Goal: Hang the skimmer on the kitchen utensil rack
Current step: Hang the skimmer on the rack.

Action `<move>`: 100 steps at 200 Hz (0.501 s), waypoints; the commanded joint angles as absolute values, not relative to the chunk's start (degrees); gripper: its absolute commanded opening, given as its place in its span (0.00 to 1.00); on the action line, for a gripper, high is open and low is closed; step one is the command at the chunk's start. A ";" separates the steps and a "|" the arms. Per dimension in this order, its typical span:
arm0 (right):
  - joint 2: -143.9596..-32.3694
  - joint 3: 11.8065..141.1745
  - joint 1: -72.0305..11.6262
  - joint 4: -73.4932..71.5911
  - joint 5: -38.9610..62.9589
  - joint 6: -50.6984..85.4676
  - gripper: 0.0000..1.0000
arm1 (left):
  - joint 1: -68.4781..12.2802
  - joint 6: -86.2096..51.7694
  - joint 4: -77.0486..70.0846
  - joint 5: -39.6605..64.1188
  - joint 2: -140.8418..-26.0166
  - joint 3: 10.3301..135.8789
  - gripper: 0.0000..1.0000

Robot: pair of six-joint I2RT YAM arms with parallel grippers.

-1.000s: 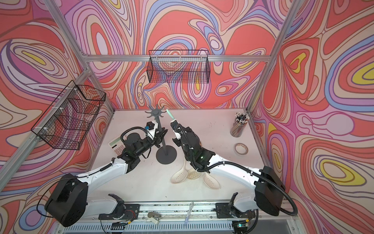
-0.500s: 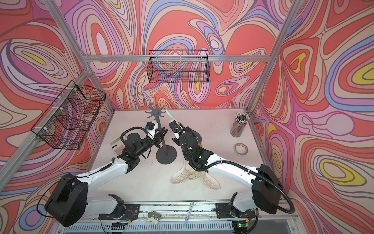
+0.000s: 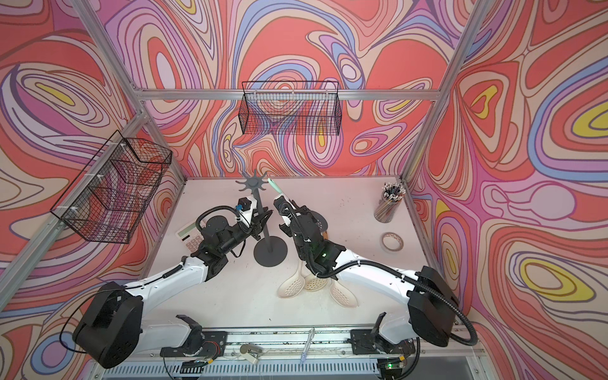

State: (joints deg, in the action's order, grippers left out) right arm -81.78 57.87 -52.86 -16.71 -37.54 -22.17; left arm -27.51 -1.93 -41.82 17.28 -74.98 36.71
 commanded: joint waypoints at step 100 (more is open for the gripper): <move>-85.72 57.87 -55.45 -18.28 -39.07 -20.66 0.00 | -28.04 -2.58 -40.52 17.58 -74.62 36.56 0.10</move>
